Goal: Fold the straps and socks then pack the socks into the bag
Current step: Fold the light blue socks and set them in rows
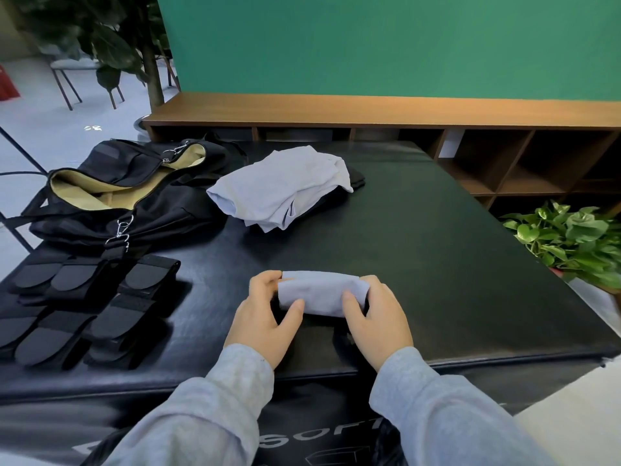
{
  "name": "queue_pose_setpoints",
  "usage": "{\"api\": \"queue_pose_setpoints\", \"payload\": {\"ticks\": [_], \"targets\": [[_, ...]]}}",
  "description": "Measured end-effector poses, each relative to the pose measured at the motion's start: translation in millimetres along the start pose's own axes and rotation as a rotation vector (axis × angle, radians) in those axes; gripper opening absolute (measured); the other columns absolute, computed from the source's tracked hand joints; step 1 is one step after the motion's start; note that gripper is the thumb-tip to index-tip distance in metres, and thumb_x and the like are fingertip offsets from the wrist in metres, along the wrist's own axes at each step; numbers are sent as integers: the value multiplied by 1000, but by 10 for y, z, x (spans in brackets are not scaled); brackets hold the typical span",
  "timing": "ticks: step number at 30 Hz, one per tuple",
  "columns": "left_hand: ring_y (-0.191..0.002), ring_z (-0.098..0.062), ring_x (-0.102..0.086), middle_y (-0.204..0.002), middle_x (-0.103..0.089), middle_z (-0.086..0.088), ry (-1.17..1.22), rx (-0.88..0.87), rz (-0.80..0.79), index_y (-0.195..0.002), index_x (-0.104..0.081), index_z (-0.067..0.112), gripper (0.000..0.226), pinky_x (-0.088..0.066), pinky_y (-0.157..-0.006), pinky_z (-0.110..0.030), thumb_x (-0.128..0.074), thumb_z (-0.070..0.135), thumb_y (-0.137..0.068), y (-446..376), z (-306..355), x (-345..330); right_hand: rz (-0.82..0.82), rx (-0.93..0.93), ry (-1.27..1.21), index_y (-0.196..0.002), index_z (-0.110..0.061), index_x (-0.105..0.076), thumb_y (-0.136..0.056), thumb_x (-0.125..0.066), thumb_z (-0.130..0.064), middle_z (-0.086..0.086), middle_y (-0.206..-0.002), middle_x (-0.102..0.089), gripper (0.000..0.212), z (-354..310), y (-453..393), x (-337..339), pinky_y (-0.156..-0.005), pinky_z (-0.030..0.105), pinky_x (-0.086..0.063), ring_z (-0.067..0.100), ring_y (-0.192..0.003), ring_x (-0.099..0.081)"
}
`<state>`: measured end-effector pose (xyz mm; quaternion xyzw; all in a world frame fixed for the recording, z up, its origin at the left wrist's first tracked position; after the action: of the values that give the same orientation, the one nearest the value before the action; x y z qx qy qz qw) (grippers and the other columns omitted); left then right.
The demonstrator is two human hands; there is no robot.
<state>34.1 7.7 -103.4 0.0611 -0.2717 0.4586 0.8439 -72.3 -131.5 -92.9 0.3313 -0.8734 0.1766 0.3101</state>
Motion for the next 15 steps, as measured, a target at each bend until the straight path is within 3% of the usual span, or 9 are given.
{"api": "queue_pose_setpoints", "payload": {"ticks": [3, 11, 13, 15], "targets": [[-109, -5, -41, -96, -45, 36, -73, 67, -10, -136, -23, 31, 54, -32, -87, -24, -51, 37, -90, -41, 36, -15, 9, -51, -27, -97, -24, -45, -94, -43, -40, -4, -93, -55, 16, -2, -29, -7, -72, 31, -43, 15, -85, -53], [-80, 0, -52, -83, -59, 21, -113, 171, 78, -133, -28, 29, 46, -35, -70, -24, -46, 41, -93, -200, 112, -29, 43, -108, 47, -71, -16, -34, -96, -41, -43, -4, -61, -42, 38, -22, -186, -31, -54, 30, -31, 16, -60, -39], [-76, 0, -53, -78, -60, 19, -133, 201, 81, -130, -31, 30, 42, -37, -68, -26, -45, 44, -92, -250, 122, -28, 35, -112, 111, -77, -19, -39, -95, -42, -44, -7, -65, -45, 31, -38, -230, -37, -55, 29, -32, 15, -62, -42], [-74, 0, -54, -75, -59, 18, -160, 219, 93, -126, -34, 32, 39, -37, -66, -27, -45, 46, -91, -289, 131, -28, 40, -128, 121, -101, -23, -45, -94, -46, -44, -10, -87, -52, 21, -46, -235, -49, -64, 29, -36, 15, -75, -51]]}}
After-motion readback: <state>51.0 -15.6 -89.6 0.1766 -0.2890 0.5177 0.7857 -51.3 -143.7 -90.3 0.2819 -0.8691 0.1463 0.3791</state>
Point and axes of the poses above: each hand's wrist, its own y-axis away from the middle knuckle, its own x-axis out of the back of the hand, z = x × y, the point moved 1 cm from there along -y, towards the middle knuckle
